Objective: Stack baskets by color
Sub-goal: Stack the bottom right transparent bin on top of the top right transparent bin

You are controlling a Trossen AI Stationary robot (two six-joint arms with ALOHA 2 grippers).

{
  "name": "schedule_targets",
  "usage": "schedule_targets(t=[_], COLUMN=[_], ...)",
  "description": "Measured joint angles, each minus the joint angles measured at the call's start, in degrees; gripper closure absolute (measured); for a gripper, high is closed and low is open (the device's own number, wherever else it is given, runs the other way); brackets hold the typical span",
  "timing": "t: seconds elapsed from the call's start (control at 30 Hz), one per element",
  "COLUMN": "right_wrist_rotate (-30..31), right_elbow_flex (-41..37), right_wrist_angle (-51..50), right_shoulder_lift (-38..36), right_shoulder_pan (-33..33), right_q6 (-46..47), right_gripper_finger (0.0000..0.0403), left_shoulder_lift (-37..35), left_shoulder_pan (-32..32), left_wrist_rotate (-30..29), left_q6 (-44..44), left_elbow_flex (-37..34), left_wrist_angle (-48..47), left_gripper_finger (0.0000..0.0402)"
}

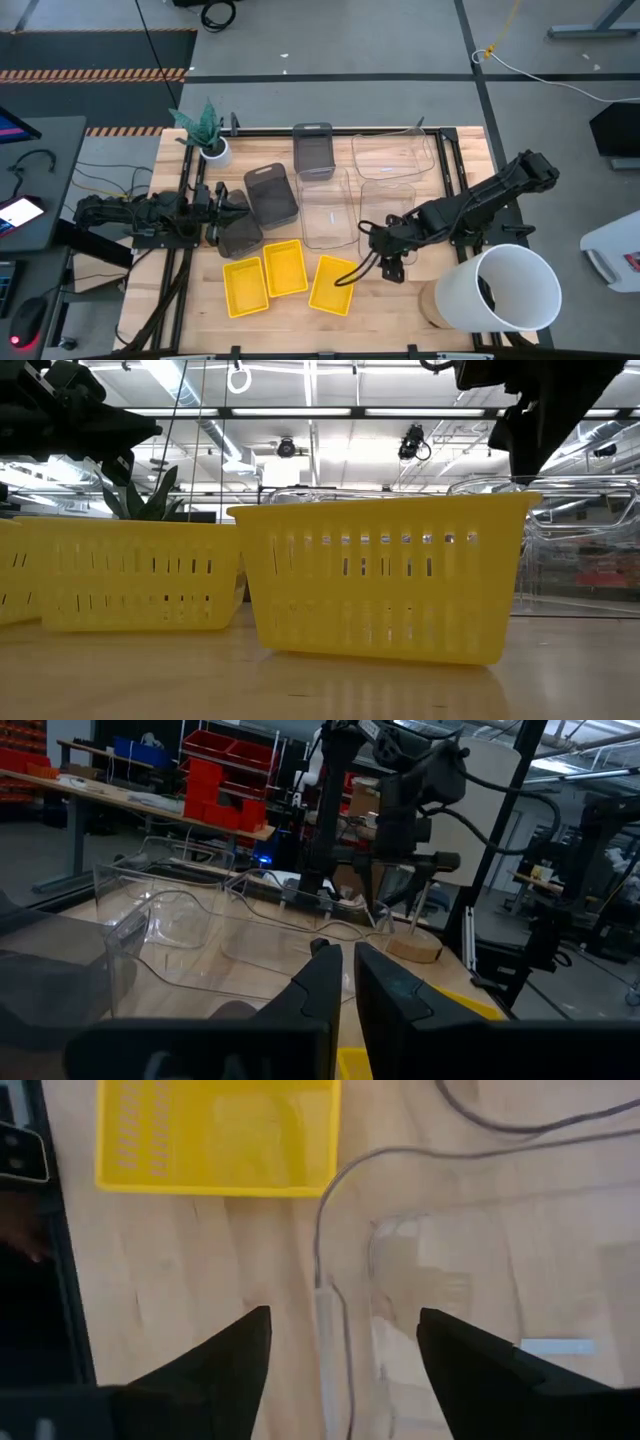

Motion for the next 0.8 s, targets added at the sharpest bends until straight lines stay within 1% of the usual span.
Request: schedule_targets(t=[0.13, 0.3, 0.5, 0.67, 0.8], right_wrist_rotate=[2.2, 2.41, 2.31, 1.24, 1.21], right_elbow_flex=[0.0, 0.0, 0.0, 0.0, 0.0], right_wrist_angle=[0.21, 0.63, 0.2, -1.06, -1.17], right_shoulder_lift=[2.7, 7.34, 11.77, 12.88, 12.88], right_shoulder_pan=[1.52, 2.98, 3.13, 3.13, 3.13], right_q6=[0.18, 0.18, 1.43, 1.6, 2.06], right_gripper_finger=[0.0136, 0.0147, 0.017, 0.0195, 0.0225], left_shoulder_lift=[0.0, 0.0, 0.0, 0.0, 0.0], left_shoulder_pan=[0.0, 0.0, 0.01, 0.02, 0.0], left_wrist_rotate=[0.0, 0.02, 0.02, 0.02, 0.0], left_q6=[0.0, 0.0, 0.03, 0.0, 0.0], left_elbow_flex=[-0.02, -0.02, -0.02, 0.0, -0.01], left_wrist_angle=[-0.01, 0.0, -0.01, -0.01, 0.0], left_gripper_finger=[0.0368, 0.0372, 0.0366, 0.0363, 0.0363])
